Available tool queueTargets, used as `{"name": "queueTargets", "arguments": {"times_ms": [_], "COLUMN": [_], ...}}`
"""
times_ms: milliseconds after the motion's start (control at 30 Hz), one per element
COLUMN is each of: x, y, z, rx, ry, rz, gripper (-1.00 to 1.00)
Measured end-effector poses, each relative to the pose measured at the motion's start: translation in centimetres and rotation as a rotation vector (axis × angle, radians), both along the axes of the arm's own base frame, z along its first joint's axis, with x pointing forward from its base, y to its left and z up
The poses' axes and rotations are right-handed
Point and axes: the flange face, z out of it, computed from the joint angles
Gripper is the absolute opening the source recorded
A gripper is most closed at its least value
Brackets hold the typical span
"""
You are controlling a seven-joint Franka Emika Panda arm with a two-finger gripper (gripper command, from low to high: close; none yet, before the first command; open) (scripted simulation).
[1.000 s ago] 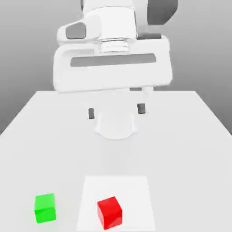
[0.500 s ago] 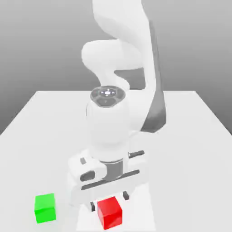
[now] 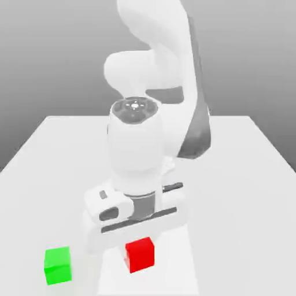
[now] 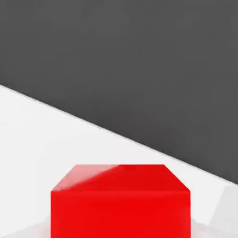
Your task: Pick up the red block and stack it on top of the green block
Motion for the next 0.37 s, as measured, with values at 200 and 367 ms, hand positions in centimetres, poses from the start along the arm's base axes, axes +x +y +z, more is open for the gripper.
{"name": "queueTargets", "arguments": {"times_ms": [200,367], "x": [-2.2,-2.4], "y": [-9.9,-10.1], "z": [-1.3,-3.6], "rx": [0.004,0.003], "ry": [-0.002,-0.001], "rz": [-0.221,-0.229], "gripper": [-1.00,1.00]}}
